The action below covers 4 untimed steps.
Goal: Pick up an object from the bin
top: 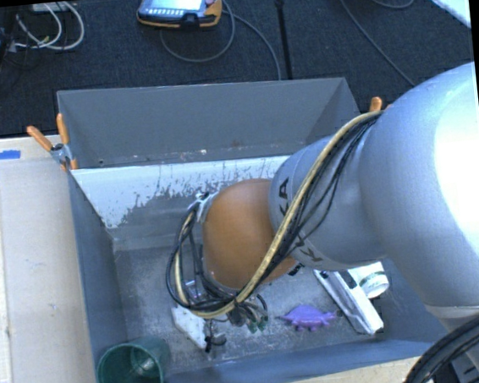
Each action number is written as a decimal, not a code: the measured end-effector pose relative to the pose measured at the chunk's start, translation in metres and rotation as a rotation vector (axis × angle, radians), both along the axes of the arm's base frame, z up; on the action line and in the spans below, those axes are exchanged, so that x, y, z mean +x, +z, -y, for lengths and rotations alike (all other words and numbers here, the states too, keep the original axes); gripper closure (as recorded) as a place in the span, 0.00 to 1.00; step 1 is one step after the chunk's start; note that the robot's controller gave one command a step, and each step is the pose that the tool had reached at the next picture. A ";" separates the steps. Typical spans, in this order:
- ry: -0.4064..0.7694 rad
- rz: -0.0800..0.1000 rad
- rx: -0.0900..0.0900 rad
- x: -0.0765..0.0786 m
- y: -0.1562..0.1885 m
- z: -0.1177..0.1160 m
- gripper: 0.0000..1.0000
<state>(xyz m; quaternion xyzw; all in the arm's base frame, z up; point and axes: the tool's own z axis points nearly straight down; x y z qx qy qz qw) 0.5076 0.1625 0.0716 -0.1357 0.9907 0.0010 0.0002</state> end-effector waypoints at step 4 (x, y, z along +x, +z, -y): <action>0.029 -0.005 0.001 0.059 0.021 0.024 1.00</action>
Offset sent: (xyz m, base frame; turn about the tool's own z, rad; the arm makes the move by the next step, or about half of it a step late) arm 0.0182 -0.0120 0.0470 0.0536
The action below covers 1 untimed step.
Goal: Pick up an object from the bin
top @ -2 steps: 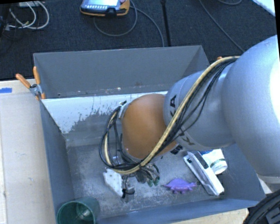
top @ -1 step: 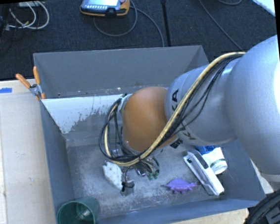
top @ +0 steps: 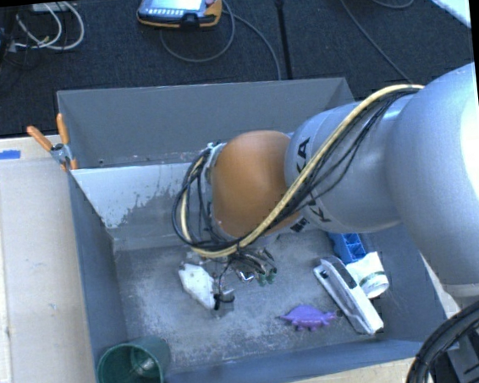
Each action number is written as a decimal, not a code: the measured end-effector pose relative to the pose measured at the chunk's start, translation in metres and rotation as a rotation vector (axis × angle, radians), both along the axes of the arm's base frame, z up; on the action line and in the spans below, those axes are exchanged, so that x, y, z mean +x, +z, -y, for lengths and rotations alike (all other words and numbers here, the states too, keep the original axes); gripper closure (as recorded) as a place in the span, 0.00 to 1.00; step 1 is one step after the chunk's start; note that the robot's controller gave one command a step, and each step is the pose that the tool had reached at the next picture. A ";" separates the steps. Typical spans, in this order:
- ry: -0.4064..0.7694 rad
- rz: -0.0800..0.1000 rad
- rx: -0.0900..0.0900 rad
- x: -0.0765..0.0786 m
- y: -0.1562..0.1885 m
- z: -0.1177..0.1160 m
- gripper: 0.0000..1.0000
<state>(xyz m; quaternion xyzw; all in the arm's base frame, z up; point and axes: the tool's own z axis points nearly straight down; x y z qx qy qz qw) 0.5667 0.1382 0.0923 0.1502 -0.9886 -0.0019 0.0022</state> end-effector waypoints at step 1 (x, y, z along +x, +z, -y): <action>0.069 0.014 0.004 0.046 -0.021 -0.002 1.00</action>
Offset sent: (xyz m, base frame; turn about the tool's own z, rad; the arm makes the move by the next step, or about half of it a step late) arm 0.0000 0.0000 0.0000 0.0000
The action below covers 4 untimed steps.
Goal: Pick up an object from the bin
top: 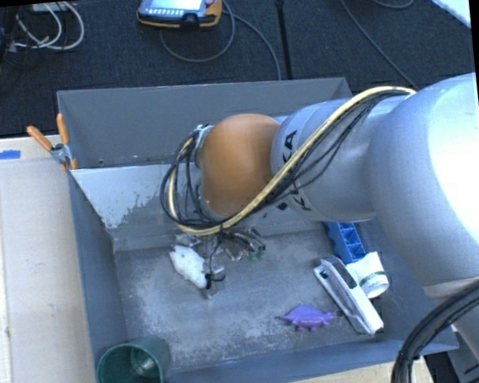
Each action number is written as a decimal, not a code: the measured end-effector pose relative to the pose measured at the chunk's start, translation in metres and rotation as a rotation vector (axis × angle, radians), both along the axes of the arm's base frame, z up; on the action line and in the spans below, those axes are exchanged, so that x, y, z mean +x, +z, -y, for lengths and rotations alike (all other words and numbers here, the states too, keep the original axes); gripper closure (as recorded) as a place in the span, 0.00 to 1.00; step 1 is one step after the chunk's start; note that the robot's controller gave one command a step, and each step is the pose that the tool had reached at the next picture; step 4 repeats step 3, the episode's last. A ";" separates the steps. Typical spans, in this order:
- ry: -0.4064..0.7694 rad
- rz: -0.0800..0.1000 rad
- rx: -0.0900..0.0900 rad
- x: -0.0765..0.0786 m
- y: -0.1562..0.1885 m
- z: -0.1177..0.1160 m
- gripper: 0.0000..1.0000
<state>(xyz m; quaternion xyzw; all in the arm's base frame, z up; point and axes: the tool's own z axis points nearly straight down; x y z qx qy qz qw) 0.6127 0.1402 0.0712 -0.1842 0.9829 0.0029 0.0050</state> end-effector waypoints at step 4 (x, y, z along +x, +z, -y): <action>0.005 -0.002 -0.001 -0.003 0.002 -0.001 1.00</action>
Offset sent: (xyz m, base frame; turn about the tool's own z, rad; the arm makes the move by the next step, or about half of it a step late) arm -0.0203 0.0170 0.0241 -0.0450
